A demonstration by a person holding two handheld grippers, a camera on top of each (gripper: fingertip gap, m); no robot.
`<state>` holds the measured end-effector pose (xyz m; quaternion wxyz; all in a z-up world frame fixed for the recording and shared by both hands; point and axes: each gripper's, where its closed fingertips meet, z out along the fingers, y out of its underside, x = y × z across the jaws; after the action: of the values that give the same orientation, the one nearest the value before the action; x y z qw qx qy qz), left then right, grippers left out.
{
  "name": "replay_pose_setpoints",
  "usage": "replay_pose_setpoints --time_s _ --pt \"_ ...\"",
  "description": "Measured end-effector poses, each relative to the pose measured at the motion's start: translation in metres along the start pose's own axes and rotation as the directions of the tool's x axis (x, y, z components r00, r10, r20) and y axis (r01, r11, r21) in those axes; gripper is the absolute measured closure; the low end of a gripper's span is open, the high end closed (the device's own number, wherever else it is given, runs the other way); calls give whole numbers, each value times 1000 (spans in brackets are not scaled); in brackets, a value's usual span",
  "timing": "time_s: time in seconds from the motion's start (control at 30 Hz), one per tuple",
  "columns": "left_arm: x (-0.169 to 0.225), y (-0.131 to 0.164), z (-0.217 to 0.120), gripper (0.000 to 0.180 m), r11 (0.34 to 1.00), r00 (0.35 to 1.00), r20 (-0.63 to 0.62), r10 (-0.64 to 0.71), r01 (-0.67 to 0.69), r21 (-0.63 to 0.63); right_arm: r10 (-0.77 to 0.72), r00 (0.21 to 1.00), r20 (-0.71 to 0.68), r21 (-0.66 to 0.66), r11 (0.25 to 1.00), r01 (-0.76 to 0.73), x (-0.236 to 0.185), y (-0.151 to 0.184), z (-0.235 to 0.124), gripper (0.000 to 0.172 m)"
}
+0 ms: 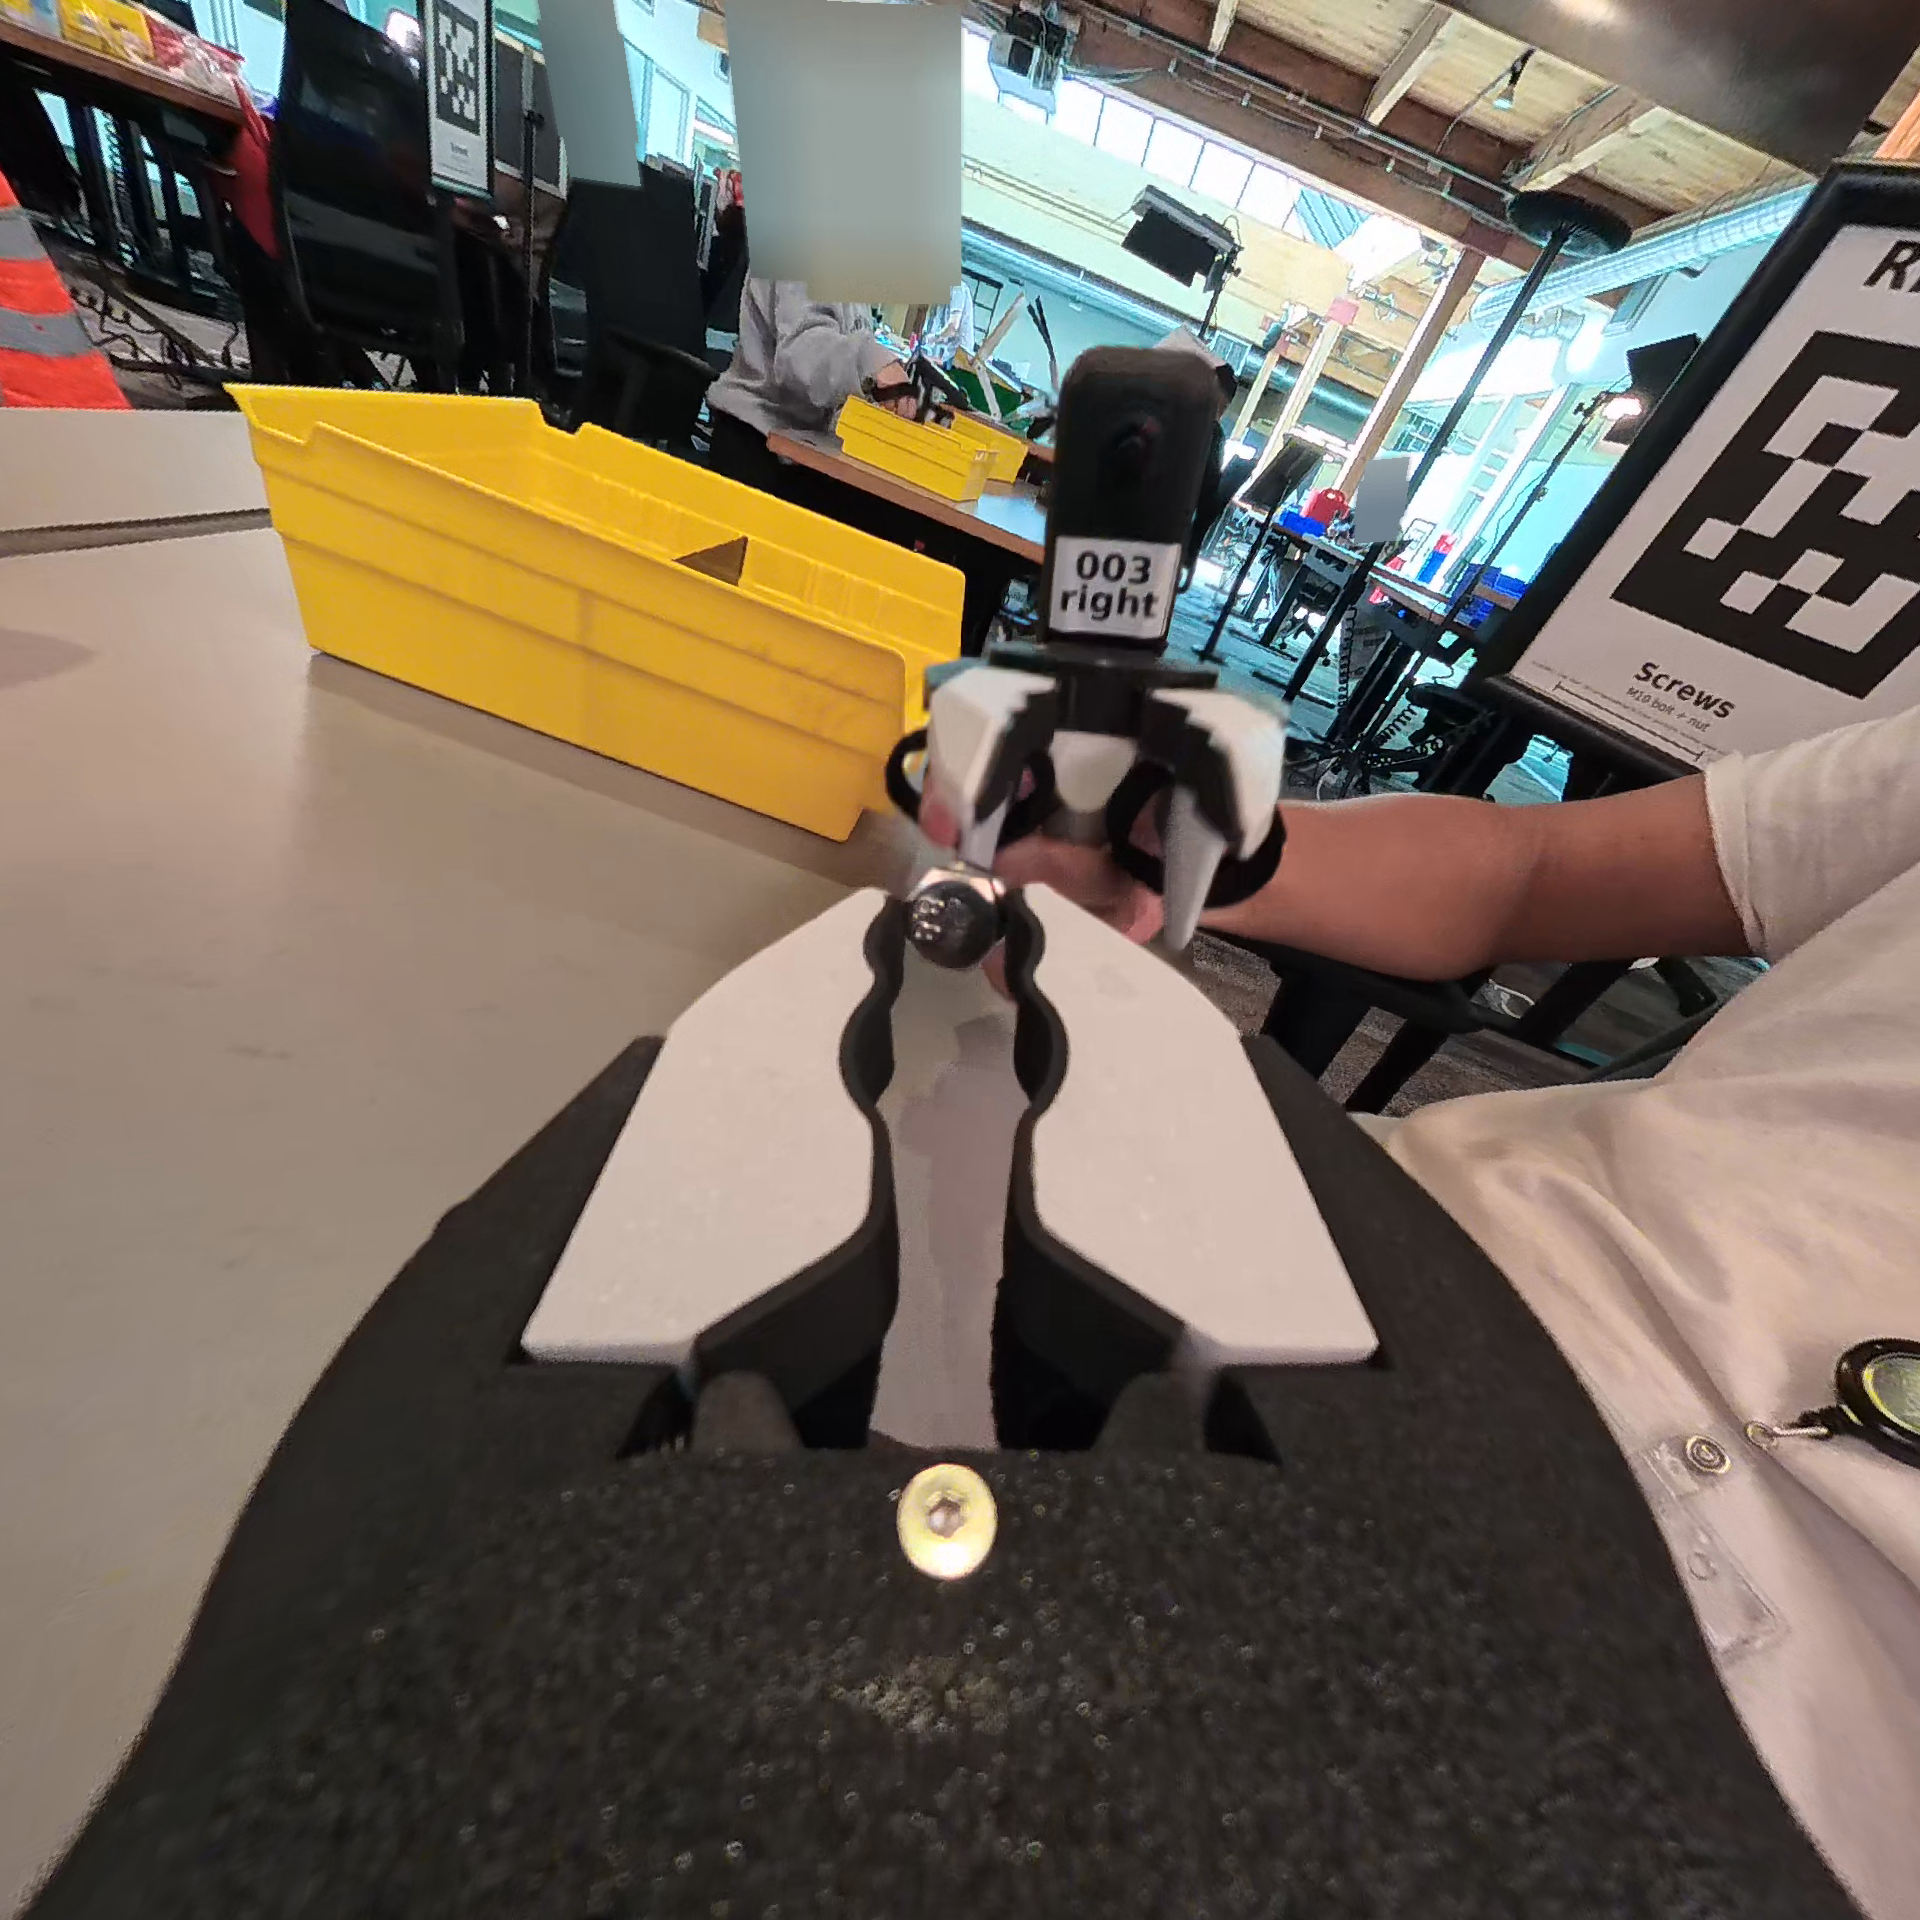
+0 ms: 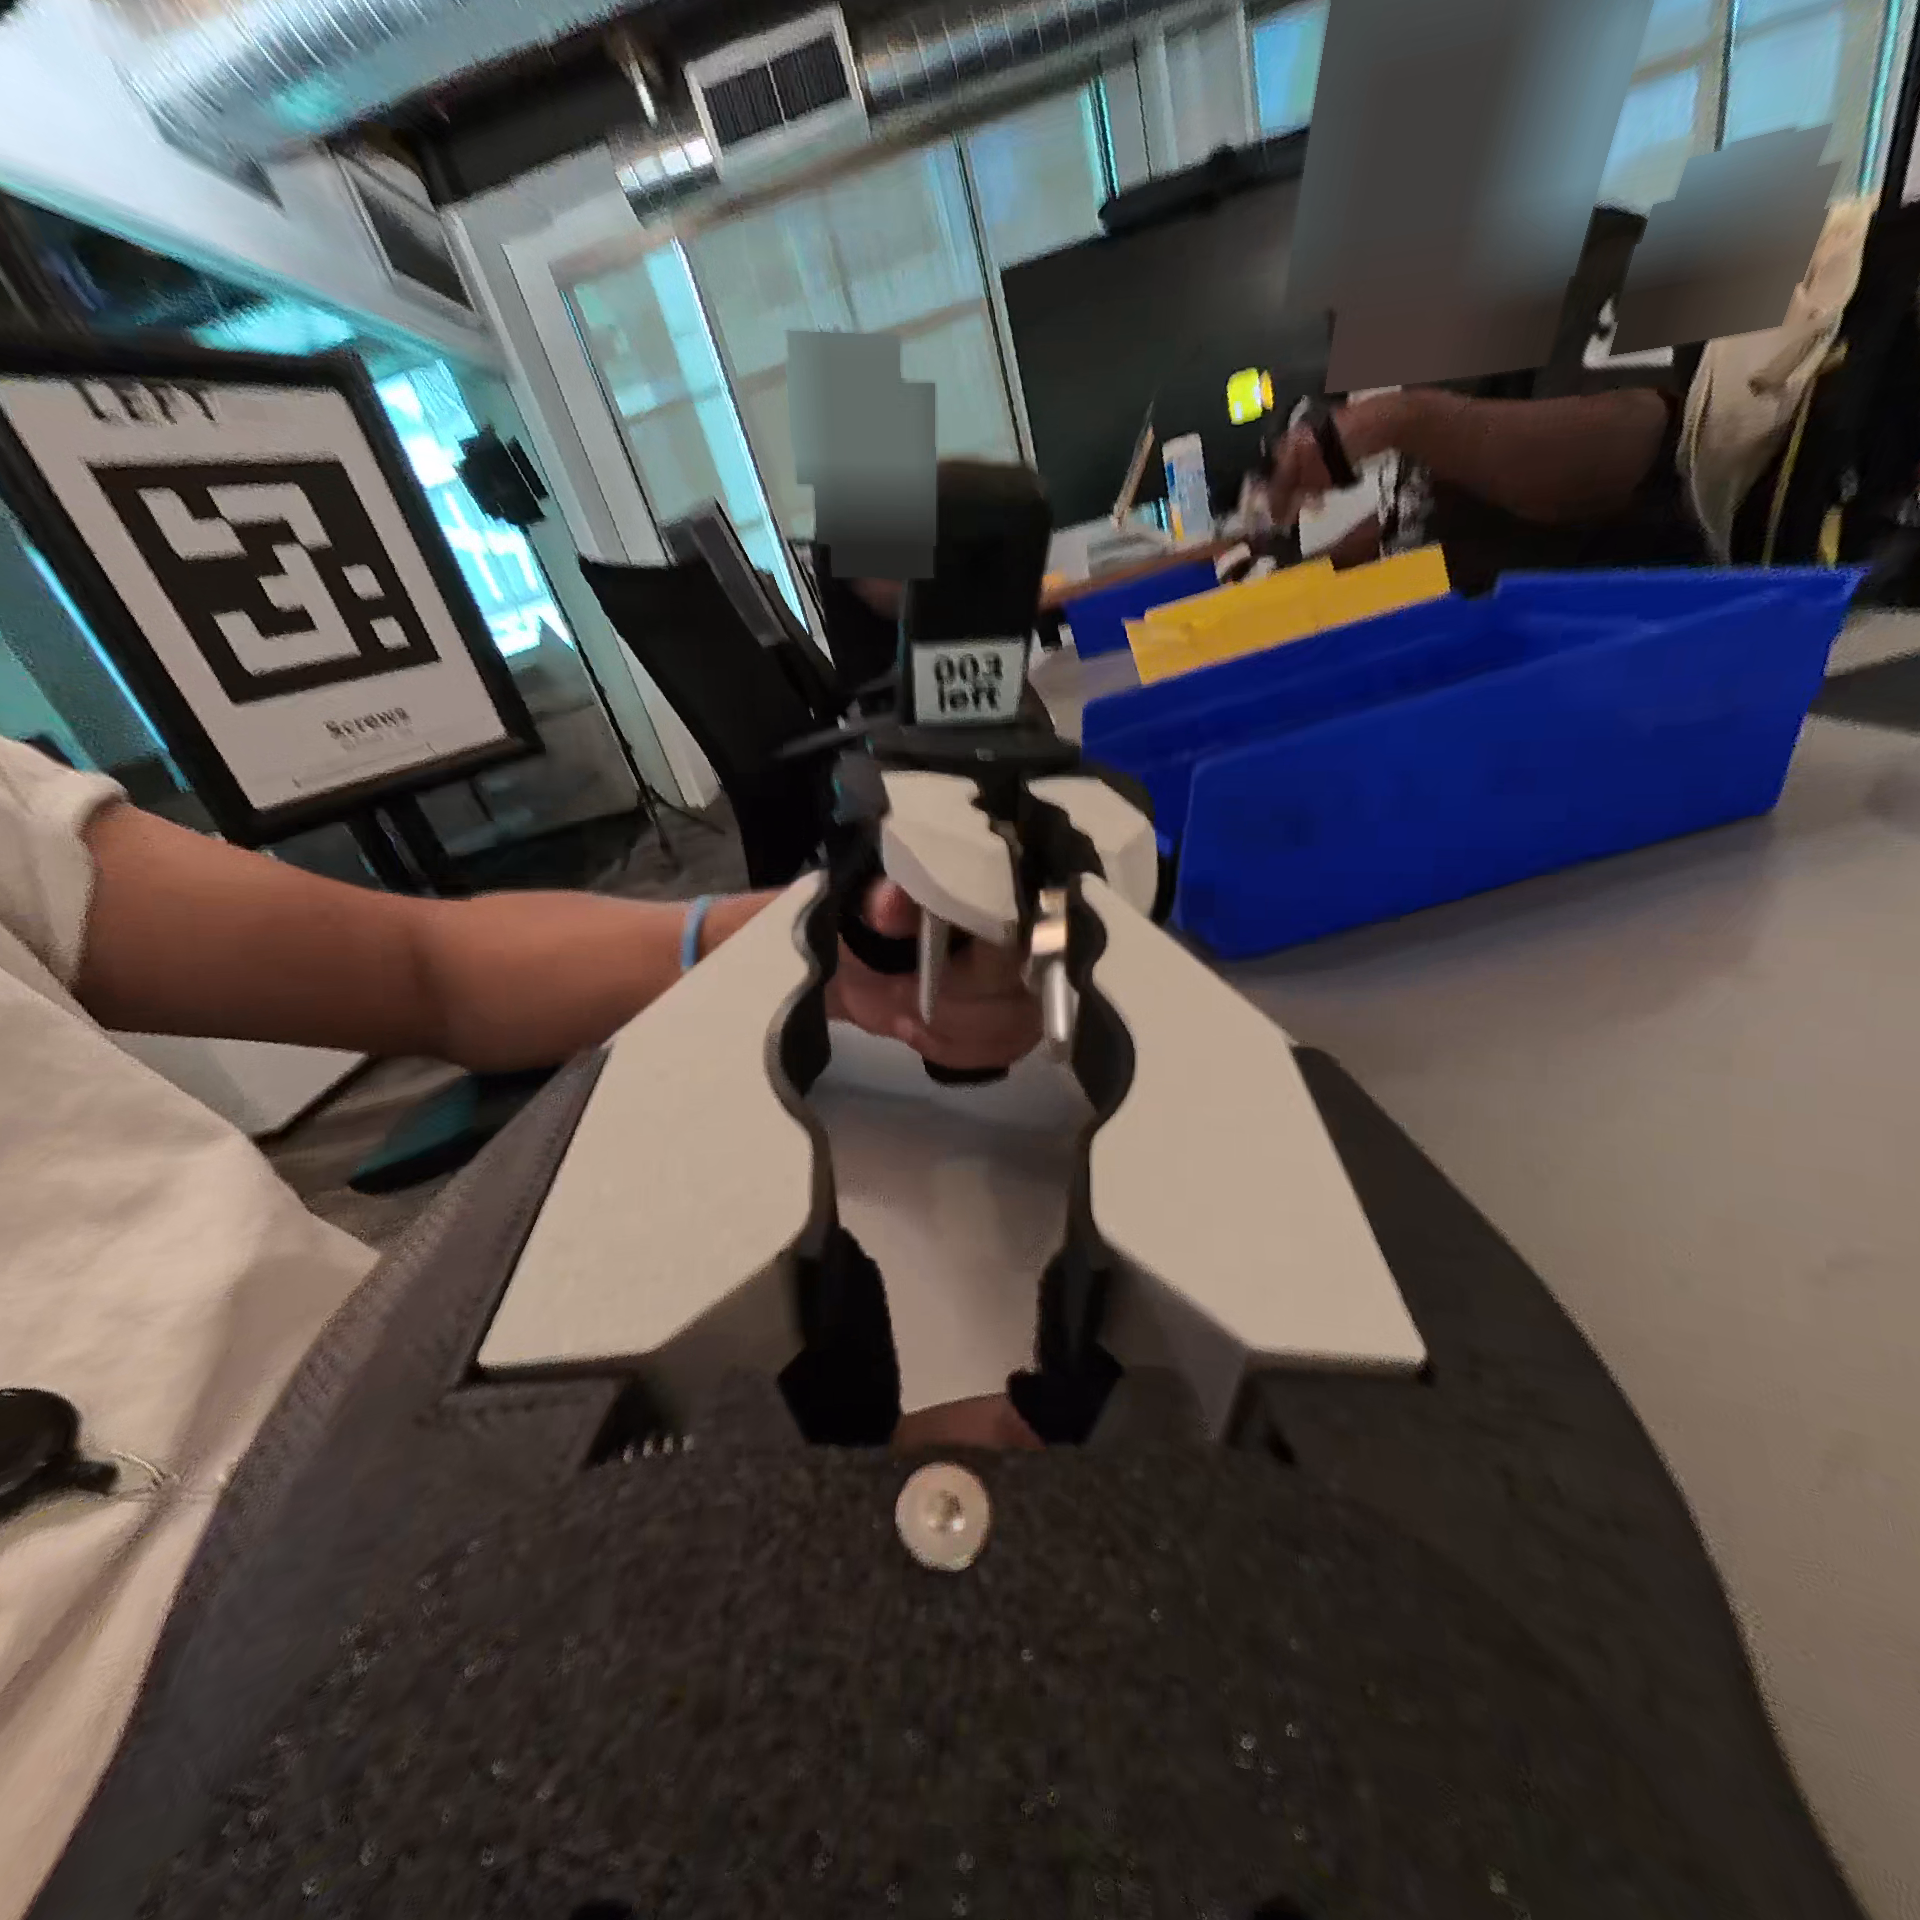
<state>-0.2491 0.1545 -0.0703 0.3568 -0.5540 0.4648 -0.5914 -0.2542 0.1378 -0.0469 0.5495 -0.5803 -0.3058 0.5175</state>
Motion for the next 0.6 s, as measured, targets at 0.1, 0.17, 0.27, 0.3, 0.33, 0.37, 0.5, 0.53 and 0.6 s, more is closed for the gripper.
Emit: replay_pose_setpoints --time_s 0.1,0.17,0.27,0.3,0.33,0.37,0.5,0.53,0.6 --pt "-1 -1 -1 162 1000 1000 -7 -22 22 16 5 1000 -22 34 999 -4 6 -7 -6 128" --pt "-2 -6 -3 162 998 999 -14 -45 46 48 0 999 -51 -4 1000 0 12 1 -7 126" --pt "0 -16 -5 162 986 992 -51 -112 117 116 -44 996 -80 -49 998 40 14 10 0 117" --pt "1 -18 -6 162 982 990 -62 -129 136 133 -64 994 -83 -61 996 60 13 13 3 116" --pt "2 -19 -6 162 979 988 -72 -140 149 140 -78 994 -81 -68 995 73 12 15 6 116" --pt "3 -19 -5 162 977 986 -76 -146 156 144 -87 993 -74 -72 994 82 10 16 8 116" --pt "4 -18 -2 162 974 983 -80 -164 174 147 -111 992 -59 -28 994 110 3 8 10 117" --pt "5 -18 -2 162 974 983 -83 -164 175 144 -118 991 -61 -5 993 118 3 3 9 117" --pt "3 -16 -1 163 977 985 -64 -158 165 135 -123 991 -52 72 989 126 -2 -13 4 119"
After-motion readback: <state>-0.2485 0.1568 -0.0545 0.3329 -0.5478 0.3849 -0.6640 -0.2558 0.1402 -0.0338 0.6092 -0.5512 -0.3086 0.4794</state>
